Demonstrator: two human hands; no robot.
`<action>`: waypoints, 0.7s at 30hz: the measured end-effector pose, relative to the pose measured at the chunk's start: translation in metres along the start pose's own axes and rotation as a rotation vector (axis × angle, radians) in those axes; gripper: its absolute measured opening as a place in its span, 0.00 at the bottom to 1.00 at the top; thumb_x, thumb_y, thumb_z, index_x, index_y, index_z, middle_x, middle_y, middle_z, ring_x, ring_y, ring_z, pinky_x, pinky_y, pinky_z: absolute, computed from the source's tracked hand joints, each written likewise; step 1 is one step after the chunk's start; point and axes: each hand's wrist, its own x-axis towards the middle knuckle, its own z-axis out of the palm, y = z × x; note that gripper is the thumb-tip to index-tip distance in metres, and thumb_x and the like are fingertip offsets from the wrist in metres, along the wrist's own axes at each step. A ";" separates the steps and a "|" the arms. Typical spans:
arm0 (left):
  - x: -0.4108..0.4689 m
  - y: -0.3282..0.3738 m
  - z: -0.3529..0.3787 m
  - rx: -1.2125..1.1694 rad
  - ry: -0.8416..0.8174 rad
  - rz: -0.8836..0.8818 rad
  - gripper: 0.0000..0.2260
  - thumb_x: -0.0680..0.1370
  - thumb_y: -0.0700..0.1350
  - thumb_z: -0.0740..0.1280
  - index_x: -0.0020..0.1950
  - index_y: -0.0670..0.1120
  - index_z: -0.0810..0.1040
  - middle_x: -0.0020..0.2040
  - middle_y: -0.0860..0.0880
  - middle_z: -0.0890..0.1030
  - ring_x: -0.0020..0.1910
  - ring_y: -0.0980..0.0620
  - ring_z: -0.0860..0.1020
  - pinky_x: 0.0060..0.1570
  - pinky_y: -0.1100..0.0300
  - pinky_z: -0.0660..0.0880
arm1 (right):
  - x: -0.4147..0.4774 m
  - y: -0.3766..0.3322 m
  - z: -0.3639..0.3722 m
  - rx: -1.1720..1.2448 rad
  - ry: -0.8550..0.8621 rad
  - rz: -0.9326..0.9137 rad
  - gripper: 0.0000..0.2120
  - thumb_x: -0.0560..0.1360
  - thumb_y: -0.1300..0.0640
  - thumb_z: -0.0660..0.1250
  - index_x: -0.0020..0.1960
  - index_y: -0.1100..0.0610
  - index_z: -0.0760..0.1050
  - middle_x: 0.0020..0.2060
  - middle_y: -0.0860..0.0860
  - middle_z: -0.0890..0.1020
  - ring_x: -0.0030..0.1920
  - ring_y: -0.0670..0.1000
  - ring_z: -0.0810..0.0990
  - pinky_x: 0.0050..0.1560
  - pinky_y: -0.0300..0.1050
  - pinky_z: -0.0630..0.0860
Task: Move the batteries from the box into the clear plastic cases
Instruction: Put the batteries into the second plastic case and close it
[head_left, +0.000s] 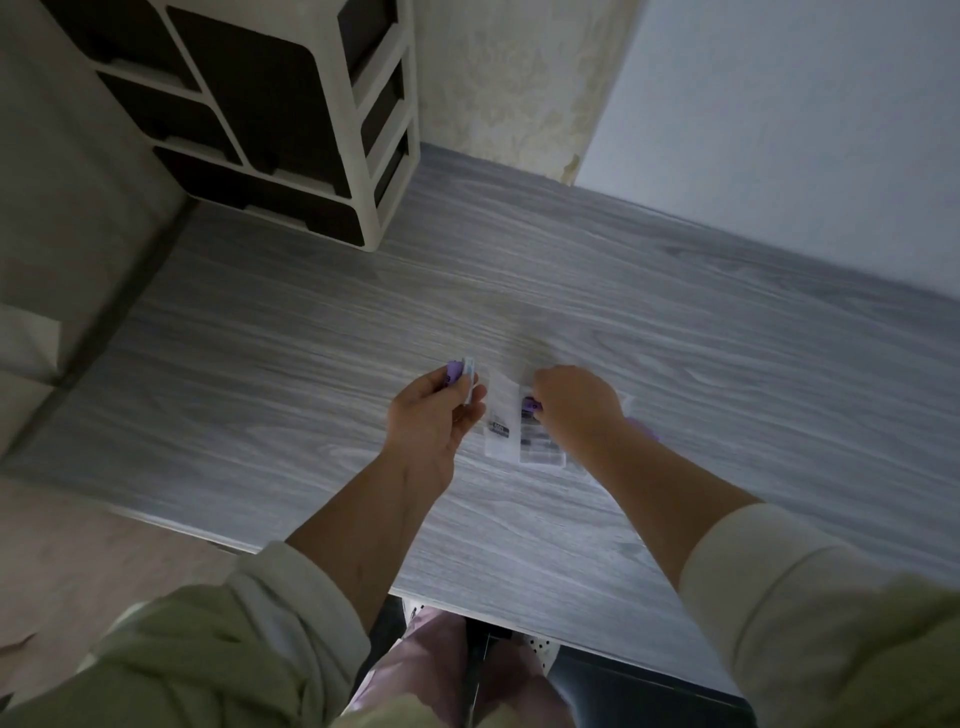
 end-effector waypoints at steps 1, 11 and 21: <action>0.000 0.000 0.000 0.005 -0.003 -0.002 0.06 0.76 0.34 0.67 0.52 0.41 0.80 0.47 0.44 0.82 0.45 0.50 0.81 0.43 0.61 0.79 | -0.001 0.000 0.000 0.003 0.008 -0.006 0.04 0.75 0.63 0.65 0.50 0.57 0.75 0.36 0.50 0.73 0.39 0.54 0.75 0.37 0.47 0.70; -0.002 -0.003 0.003 0.060 -0.028 -0.034 0.11 0.76 0.36 0.68 0.57 0.41 0.79 0.50 0.45 0.82 0.45 0.51 0.81 0.45 0.61 0.78 | -0.007 -0.001 -0.002 0.065 0.063 -0.056 0.06 0.76 0.63 0.63 0.52 0.57 0.74 0.46 0.53 0.77 0.52 0.55 0.75 0.47 0.51 0.76; 0.000 -0.007 0.007 0.051 -0.032 -0.063 0.13 0.78 0.36 0.66 0.62 0.40 0.76 0.52 0.44 0.82 0.49 0.50 0.82 0.41 0.62 0.79 | -0.009 0.005 -0.007 0.117 0.045 0.013 0.11 0.73 0.65 0.64 0.54 0.57 0.72 0.49 0.54 0.75 0.46 0.54 0.73 0.42 0.46 0.72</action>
